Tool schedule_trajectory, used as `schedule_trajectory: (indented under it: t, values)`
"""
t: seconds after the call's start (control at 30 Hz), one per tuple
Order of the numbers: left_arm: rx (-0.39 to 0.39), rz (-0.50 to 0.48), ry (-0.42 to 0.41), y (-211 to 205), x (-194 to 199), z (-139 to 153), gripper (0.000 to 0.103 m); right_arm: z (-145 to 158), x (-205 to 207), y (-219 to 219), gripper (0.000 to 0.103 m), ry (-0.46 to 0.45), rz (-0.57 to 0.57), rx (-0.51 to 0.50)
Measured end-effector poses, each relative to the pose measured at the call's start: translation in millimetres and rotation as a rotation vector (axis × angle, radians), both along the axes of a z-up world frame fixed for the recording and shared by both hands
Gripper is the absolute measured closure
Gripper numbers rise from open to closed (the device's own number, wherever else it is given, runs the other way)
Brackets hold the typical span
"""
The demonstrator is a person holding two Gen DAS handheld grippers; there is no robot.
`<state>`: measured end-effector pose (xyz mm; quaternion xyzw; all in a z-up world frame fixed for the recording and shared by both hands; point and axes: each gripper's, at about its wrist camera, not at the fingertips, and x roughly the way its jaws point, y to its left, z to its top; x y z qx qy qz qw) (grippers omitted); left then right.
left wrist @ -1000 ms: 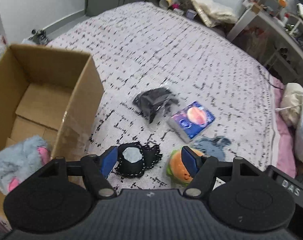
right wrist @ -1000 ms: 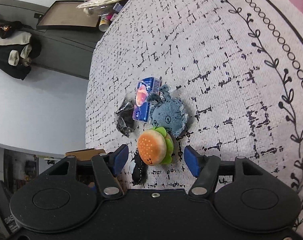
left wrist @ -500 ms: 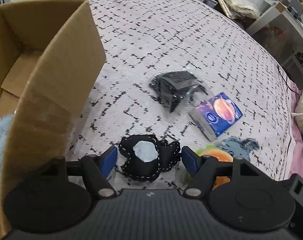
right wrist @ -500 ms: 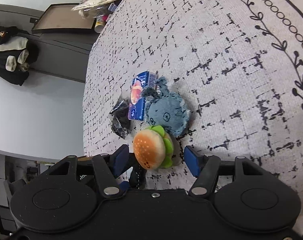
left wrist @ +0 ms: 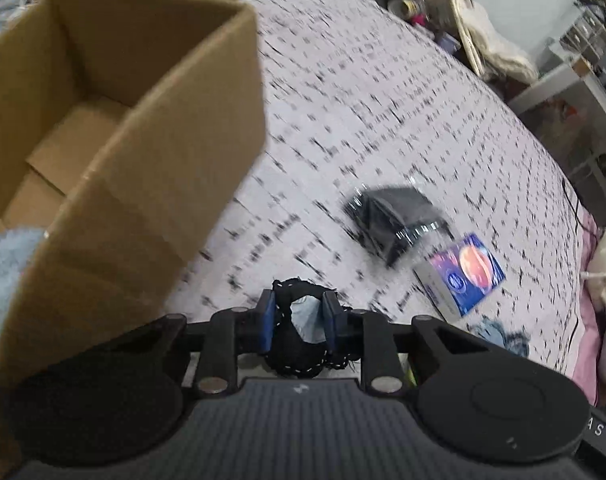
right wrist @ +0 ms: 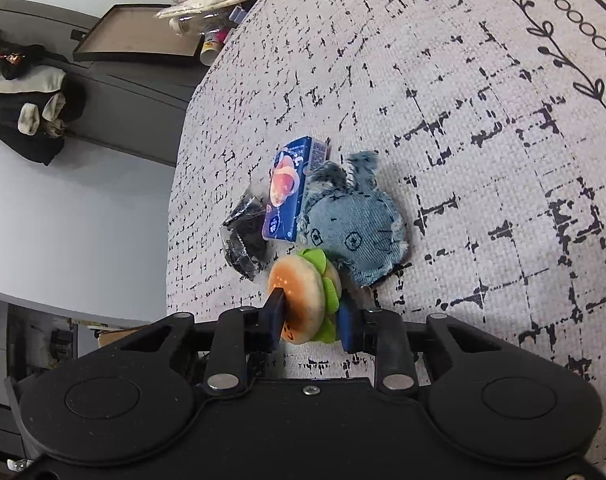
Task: Organize soft objects
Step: 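Carry the lace item and burger plush over the box with both tools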
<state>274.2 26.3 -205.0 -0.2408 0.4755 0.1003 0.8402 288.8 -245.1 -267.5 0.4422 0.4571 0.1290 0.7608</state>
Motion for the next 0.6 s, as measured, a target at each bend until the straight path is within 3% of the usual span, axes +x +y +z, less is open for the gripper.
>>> schedule_trajectory:
  t: [0.27, 0.6]
  values:
    - [-0.018, 0.061, -0.04, 25, -20, 14, 0.08, 3, -2, 7, 0.076, 0.003, 0.011, -0.011]
    - [-0.038, 0.028, -0.107, 32, -54, 49, 0.08, 21, -7, 15, 0.076, -0.058, 0.062, -0.002]
